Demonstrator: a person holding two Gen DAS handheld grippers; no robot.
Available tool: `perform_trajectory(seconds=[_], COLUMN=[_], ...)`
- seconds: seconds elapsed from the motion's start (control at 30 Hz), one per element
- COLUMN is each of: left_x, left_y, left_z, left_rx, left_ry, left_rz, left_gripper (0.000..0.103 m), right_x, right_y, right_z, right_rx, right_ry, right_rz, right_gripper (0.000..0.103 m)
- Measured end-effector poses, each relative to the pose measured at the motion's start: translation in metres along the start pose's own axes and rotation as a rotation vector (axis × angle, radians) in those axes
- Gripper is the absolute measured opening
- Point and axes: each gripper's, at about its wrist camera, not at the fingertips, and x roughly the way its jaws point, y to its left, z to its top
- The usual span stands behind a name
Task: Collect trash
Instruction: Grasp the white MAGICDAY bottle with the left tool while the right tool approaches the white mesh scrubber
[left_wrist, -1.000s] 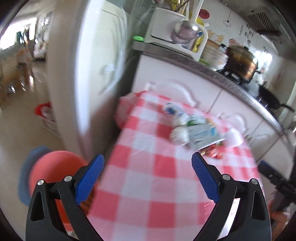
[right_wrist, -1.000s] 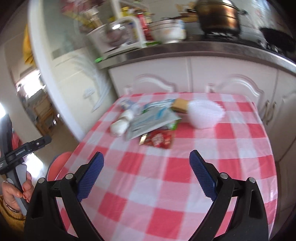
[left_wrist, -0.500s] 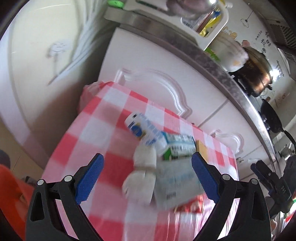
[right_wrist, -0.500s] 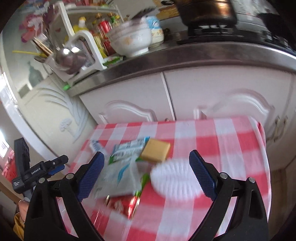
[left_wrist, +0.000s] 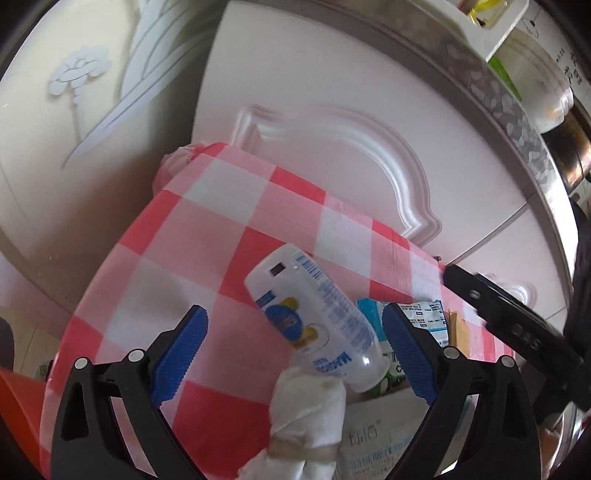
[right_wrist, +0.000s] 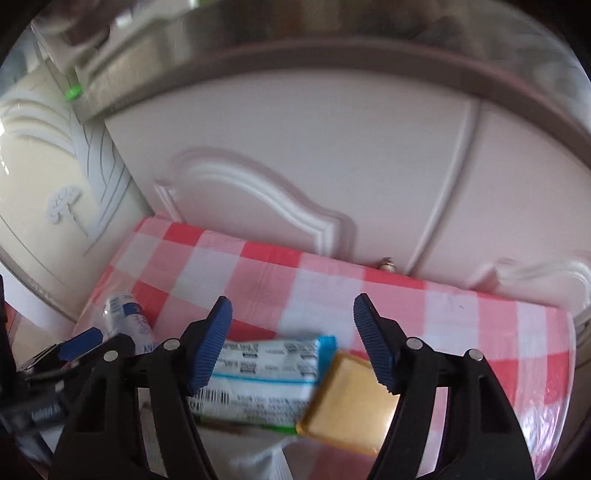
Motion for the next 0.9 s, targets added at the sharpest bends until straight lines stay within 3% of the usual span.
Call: perform_trajectory(seconds=[0.1,0.27,0.37,0.67,0.9], left_x=[0.008,0.008,0.003,-0.016,-0.046], left_y=[-0.003,-0.012,-0.013,-0.015,-0.016], left_z=[0.0,-0.006,-0.015,-0.051,-0.1], left_rx=[0.013,0.076,0.1,0.139,0.167], left_ry=[0.002,-0.01,-0.033,-0.023,0.006], left_rz=[0.006,0.016,0.007,-0.055,-0.098], left_gripper=[0.089,0.063,0.056,0.049,0.05], right_x=[0.016,0.033,0.026,-0.012,-0.057], right_y=[0.009,0.009,0.012,0.022,0.015], right_z=[-0.001,-0.015,-0.026,-0.077,-0.126], right_rx=[-0.062,-0.077,-0.097,-0.13,-0.1], right_ry=[0.034,0.112,0.114,0.098,0.072], right_rz=[-0.054,-0.034,-0.024,0.025,0.06], right_gripper=[0.07,0.07,0.07,0.069,0.069])
